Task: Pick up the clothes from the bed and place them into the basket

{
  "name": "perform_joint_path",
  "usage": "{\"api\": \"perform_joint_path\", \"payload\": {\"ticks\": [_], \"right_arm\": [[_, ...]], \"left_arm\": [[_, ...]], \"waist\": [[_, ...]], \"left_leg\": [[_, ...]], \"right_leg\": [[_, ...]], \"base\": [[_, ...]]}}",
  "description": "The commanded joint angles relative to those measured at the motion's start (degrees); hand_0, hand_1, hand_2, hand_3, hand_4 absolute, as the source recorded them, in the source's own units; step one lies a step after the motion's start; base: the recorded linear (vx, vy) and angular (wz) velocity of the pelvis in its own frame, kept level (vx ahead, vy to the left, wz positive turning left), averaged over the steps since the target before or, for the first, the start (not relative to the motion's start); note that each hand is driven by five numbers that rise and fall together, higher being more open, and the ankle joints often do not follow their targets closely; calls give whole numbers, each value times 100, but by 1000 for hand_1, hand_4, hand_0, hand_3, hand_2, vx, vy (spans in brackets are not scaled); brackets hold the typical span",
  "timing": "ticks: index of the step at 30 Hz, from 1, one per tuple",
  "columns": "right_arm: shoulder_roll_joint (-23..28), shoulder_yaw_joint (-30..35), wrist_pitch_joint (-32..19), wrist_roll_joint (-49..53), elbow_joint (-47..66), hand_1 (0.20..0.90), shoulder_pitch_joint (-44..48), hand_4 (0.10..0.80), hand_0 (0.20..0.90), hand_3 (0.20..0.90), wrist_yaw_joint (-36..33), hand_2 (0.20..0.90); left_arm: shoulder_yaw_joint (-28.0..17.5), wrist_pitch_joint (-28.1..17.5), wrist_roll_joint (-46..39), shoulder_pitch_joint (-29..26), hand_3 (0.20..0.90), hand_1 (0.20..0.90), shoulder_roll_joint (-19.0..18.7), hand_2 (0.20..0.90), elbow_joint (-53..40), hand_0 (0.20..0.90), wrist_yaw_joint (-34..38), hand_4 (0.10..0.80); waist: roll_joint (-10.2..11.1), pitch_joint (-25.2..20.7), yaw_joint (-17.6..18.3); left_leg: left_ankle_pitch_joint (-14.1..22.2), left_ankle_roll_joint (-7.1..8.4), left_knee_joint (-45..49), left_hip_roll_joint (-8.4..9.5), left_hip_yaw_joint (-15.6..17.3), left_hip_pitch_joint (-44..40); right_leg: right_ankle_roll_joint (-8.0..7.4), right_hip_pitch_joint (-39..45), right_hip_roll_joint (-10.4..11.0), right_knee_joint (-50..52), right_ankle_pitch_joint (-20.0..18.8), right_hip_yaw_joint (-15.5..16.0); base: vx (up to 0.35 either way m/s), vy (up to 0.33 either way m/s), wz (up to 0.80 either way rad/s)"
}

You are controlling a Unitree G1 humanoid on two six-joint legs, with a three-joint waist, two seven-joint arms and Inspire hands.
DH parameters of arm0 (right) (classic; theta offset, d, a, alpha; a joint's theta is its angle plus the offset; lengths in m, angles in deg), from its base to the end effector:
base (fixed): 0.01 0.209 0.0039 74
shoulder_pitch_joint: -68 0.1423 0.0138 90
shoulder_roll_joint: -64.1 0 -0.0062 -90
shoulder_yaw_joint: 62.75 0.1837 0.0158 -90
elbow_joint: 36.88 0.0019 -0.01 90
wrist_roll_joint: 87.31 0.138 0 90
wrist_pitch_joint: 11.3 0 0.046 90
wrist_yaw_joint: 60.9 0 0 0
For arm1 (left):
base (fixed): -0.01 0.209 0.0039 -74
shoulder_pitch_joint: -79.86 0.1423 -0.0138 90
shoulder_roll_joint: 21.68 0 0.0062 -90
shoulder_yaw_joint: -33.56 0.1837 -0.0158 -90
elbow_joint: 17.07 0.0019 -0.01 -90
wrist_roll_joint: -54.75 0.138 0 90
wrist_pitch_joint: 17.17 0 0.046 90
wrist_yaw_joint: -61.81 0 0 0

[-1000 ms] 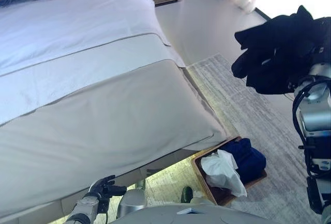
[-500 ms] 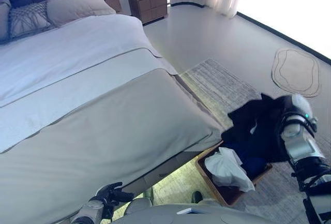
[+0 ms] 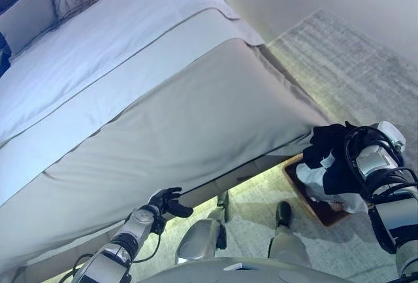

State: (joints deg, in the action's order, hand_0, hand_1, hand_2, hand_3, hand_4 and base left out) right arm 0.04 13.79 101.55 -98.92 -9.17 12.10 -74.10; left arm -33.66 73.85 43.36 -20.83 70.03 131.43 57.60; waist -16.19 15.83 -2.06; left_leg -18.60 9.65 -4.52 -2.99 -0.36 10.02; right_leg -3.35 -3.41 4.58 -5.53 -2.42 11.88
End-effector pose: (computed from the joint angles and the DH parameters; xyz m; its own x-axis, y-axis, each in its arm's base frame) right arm 0.2545 -0.3467 0.0618 0.5750 -0.7607 -0.3011 0.0714 0.4133 -0.9078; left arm 0.1642 0.1884 -0.0854 0.5975 -0.0788 -0.7980 0.2897 0.9492 0.1231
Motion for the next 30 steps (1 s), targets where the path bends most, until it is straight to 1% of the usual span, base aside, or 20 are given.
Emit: {"api": "perform_joint_path", "payload": {"ticks": [1, 5, 8, 10, 12, 14, 15, 18, 23, 24, 27, 30], "right_arm": [[618, -333, 85, -134, 181, 900, 691, 800, 900, 900, -284, 900], [599, -225, 187, -235, 63, 900, 532, 800, 900, 900, -153, 900], [541, -200, 263, -358, -169, 900, 453, 800, 900, 900, 87, 900], [487, -199, 439, -467, -316, 900, 402, 800, 900, 900, 496, 900], [391, -268, 559, -502, -721, 900, 367, 800, 900, 900, 1165, 900], [322, -295, 560, -460, -926, 900, 342, 800, 900, 900, 1420, 900], [285, -283, 524, -428, -995, 900, 323, 800, 900, 900, 1437, 900], [107, -135, 226, -125, -1007, 900, 197, 800, 900, 900, 980, 900], [-168, 277, -365, 616, -582, 900, -238, 800, 900, 900, 142, 900], [-260, 399, -508, 712, -442, 900, -411, 800, 900, 900, -31, 900], [-422, 650, -695, 993, -37, 900, -928, 800, 900, 900, -401, 900], [-693, 930, -1165, 1293, 272, 900, -1608, 800, 900, 900, -1040, 900]], "left_arm": [[-9, -208, -212, -209, 900, 900, -408, 900, -263, 900, 107, 800], [-103, -174, -224, -77, 900, 900, -433, 900, -357, 900, 59, 800], [-179, -115, -185, -49, 900, 900, -458, 900, -337, 900, 46, 800], [-224, -91, -170, -60, 900, 900, -489, 900, -299, 900, 49, 800], [-292, -19, -125, -134, 900, 900, -572, 900, -239, 900, 17, 800], [-338, 62, -101, -205, 900, 900, -632, 900, -199, 900, -18, 800], [-368, 86, -69, -229, 900, 900, -660, 900, -164, 900, -38, 800], [-459, 132, 43, -141, 900, 900, -648, 900, -27, 900, -43, 800], [-565, 130, 136, 124, 900, 900, -585, 900, 115, 900, -81, 800], [-582, 114, 145, 212, 900, 900, -551, 900, 157, 900, -91, 800], [-581, 54, 236, 372, 900, 900, -449, 900, 242, 900, -88, 800], [-545, -8, 366, 442, 900, 900, -300, 900, 397, 900, -14, 800]], "waist": [[511, 222, 112], [507, 192, 88], [578, 151, 36], [650, 133, 5], [772, 140, -65], [854, 111, -108], [901, 105, -130], [1104, -21, -244], [1296, -239, -339], [1333, -307, -360], [1389, -449, -430], [1467, -583, -539]], "left_leg": [[1452, -657, 201, 376, 89, -509], [1453, -619, 203, 360, 167, -519], [1477, -609, 235, 336, 203, -506], [1488, -608, 241, 318, 202, -490], [1501, -608, 228, 283, 204, -527], [1502, -611, 234, 265, 195, -522], [1510, -613, 241, 256, 184, -541], [1555, -616, 243, 224, 152, -681], [1645, -632, 221, 219, 125, -874], [1665, -634, 210, 223, 125, -934], [1679, -645, 180, 241, 81, -1050], [1670, -711, 85, 294, -41, -1166]], "right_leg": [[201, -143, 52, 649, 298, -99], [155, -102, 87, 544, 255, -21], [138, -86, 97, 496, 243, 51], [134, -97, 86, 486, 240, 75], [136, -51, 67, 465, 235, 123], [136, -32, 58, 449, 217, 163], [137, 0, 50, 446, 213, 182], [125, 217, 8, 383, 200, 264], [106, 459, -24, 313, 212, 326], [100, 530, -23, 302, 227, 348], [81, 675, 4, 299, 260, 453], [47, 843, 3, 254, 279, 635]], "base": [[0, 0, 0], [24, 1, 3], [13, -27, 4], [-2, -68, 11], [-2, -89, 13], [23, -81, 7], [69, -104, 10], [143, -37, 17], [163, 81, 5], [171, 190, 4], [142, 206, 8], [119, 161, 17]]}}
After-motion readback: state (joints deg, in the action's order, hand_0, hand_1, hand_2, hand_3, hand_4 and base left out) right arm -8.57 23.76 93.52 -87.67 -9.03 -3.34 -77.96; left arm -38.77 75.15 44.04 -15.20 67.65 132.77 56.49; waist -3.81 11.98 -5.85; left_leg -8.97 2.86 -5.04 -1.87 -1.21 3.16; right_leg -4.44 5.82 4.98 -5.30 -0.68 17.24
